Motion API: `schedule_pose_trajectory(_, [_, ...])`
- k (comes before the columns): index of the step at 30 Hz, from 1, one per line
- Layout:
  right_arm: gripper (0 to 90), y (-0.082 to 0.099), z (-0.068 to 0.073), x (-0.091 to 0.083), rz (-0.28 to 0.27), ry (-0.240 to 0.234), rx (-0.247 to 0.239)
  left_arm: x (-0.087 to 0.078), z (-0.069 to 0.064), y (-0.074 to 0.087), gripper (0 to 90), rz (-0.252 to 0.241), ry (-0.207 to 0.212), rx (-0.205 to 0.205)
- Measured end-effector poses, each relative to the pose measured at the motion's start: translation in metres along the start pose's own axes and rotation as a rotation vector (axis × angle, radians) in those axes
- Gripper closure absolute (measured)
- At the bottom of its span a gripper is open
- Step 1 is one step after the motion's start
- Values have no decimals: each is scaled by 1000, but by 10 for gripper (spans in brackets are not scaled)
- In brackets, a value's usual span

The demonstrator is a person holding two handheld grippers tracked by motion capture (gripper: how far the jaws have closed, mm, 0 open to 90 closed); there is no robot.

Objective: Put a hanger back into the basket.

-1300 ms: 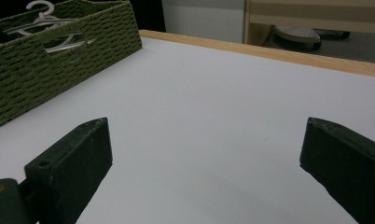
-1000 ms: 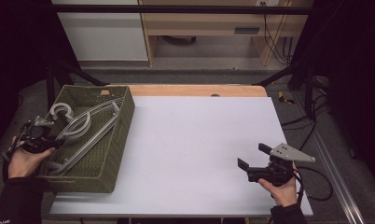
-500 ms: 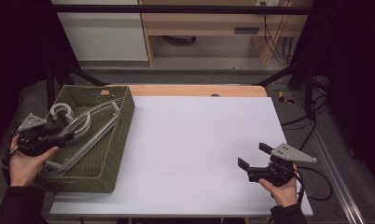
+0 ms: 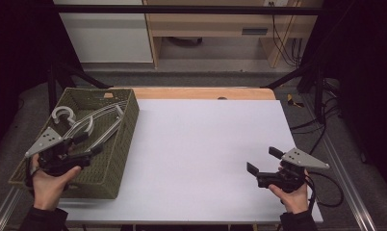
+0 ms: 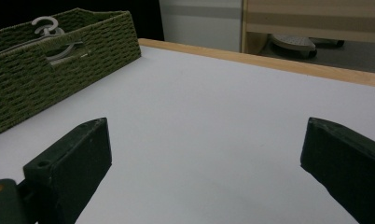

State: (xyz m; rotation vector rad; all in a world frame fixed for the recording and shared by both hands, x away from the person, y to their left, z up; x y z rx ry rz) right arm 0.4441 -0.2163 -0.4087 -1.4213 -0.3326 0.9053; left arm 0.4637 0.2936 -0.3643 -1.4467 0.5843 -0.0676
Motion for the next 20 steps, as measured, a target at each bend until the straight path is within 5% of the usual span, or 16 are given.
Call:
schedule_pose_trajectory(11, [17, 3, -4, -5, -6, 12, 6, 5, -45, 16, 117, -24, 53, 29])
schedule_pose_trajectory(20, [15, 4, -6, -7, -9, 14, 2, 10, -56, 30, 111, -2, 81, 32])
Point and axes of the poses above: each handheld gripper's, and its own axes: x roughly forward along the jaws, y roughly out of its underside, z roughly to its left, the point moved 6 cm from there along x, roughly forward along the jaws, and after that the axes turned 11 degrees about -y, right-handed, at the moved point
